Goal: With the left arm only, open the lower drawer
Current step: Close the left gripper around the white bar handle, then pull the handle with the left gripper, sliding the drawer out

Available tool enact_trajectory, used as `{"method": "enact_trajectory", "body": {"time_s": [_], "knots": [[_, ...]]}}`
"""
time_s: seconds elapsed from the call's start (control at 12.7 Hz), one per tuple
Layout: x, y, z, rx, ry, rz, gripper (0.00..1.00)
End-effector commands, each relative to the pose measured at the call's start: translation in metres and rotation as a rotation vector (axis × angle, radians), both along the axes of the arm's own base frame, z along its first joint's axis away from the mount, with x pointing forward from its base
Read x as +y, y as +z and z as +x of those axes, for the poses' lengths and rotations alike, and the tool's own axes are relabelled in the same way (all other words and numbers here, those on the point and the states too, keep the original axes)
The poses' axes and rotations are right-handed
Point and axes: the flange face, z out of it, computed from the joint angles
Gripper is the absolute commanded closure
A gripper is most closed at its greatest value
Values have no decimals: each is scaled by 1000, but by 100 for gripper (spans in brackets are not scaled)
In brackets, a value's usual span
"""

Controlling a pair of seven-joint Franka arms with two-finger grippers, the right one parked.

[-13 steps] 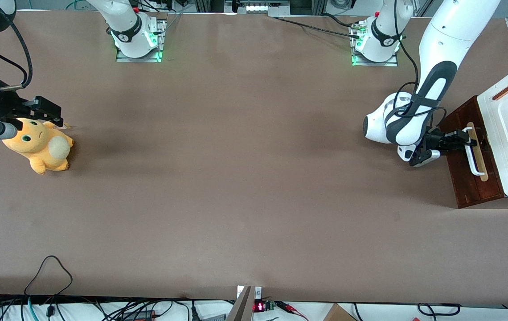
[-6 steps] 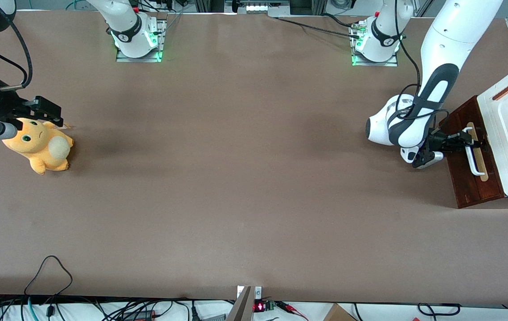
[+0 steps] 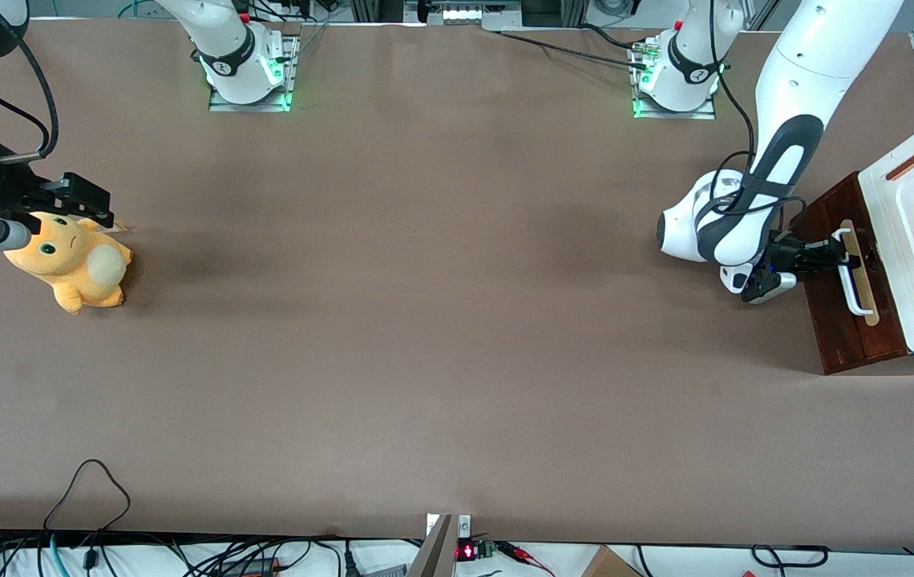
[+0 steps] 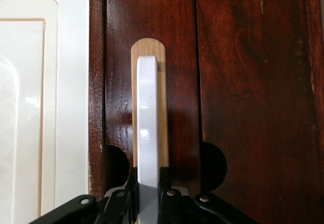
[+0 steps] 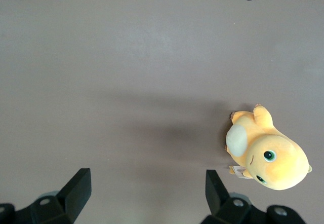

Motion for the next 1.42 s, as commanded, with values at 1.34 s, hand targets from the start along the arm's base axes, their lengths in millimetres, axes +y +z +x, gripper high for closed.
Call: {"method": "enact_trajectory", "body": {"time_s": [1.34], "knots": [[-161, 29, 16, 49, -130, -118, 90]]}}
